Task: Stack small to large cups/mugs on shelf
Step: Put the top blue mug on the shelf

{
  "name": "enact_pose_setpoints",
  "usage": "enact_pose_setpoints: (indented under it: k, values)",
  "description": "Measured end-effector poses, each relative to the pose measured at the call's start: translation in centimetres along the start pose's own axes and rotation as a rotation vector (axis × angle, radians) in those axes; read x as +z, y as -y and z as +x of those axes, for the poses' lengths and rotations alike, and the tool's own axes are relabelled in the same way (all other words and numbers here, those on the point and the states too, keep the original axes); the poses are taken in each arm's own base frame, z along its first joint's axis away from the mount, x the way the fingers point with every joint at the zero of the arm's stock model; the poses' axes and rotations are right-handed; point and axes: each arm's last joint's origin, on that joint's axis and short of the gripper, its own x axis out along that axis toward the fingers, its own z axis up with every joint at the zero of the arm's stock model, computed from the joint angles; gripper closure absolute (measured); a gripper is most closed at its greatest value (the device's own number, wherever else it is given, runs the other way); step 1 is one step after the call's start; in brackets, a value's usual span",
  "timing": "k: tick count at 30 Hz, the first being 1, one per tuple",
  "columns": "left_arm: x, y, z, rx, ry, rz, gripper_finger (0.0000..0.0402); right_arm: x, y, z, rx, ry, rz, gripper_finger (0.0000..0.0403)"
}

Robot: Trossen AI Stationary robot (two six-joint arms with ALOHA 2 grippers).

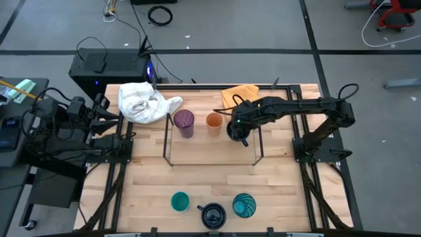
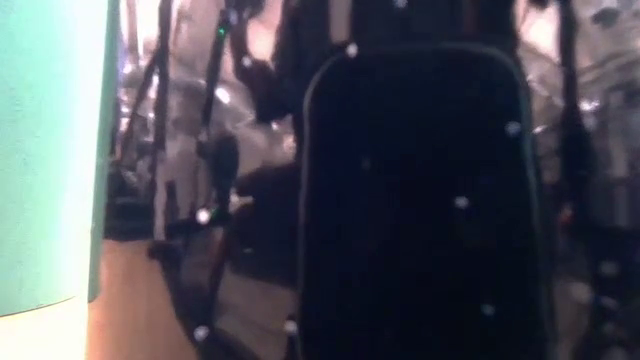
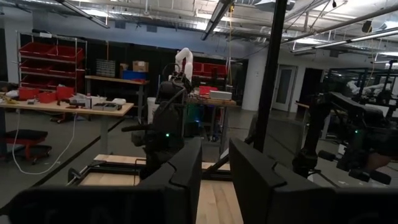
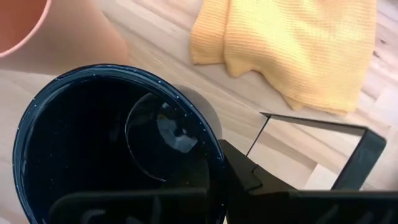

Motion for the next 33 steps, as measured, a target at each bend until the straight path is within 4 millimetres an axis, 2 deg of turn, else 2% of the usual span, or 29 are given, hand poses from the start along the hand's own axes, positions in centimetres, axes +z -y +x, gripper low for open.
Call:
enact_pose_setpoints:
  k: [16, 33]
  values:
    - [0.0, 0.0, 0.0, 0.0, 0.0, 0.001, 0.0312, 1.6, 0.7, 0.5, 0.047, -0.004, -0.062, 0.0387]
    - [0.0, 0.0, 0.0, 0.001, 0.0, -0.001, 0.0311, 5.3, 4.6, 1.8, 0.082, -0.085, -0.161, 0.0387]
